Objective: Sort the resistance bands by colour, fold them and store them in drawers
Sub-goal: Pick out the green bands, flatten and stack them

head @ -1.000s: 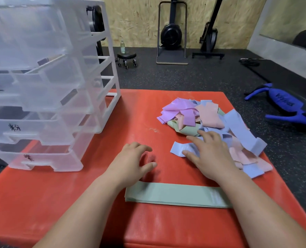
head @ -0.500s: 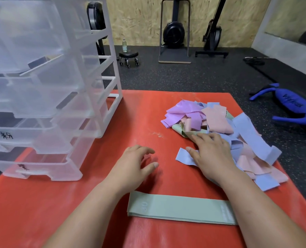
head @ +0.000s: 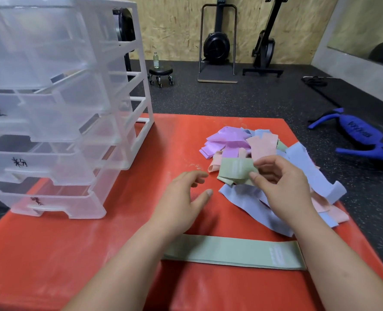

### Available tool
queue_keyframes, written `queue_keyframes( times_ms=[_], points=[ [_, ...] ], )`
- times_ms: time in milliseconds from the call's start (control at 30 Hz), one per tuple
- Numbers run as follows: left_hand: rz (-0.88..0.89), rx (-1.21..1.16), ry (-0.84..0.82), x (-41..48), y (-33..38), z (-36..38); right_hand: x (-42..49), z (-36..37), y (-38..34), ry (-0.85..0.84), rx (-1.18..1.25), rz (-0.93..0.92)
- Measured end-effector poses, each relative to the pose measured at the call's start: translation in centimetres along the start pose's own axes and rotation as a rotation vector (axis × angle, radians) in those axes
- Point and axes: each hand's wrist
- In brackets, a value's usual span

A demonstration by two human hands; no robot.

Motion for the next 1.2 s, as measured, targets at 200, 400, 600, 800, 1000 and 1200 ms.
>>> queue_keyframes(
  times_ms=[200,400,600,800,1000,1200],
  points=[
    [-0.134,-0.326,-0.022,1.0,2.0,1.4,-1.1,0.5,-1.2,-0.192,0.219,-0.056],
    [-0.225,-0.511,0.110,2.0,1.6,1.7,-1.0,1.1,0.5,-0.324,-0.199,-0.090],
    [-0.049,-0.379,-0.013,1.9,1.9,1.2,-0.7,1.2,-0.7,-0.336,-0.203,-0.207],
    [-0.110,-0.561,0.036,1.5,3.3,1.2,-0.9,0.8,-1.8,-0.321,-0.065,-0.195],
    [-0.054,-0.744,0.173,1.4,5.0,0.4,-1.0,0.0,-4.1,-0.291,0.113,-0.192],
    [-0.095,-0.616,0.078,1.2,3.8,0.9,-1.2,-0.1,-3.5,-0.393,0.006,-0.129]
  ],
)
Point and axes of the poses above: each hand's wrist, its own x-axis towards the middle knuckle, its own z-axis out of the palm, y = z × x, and after that the axes turned 1 degree about y, right-handed
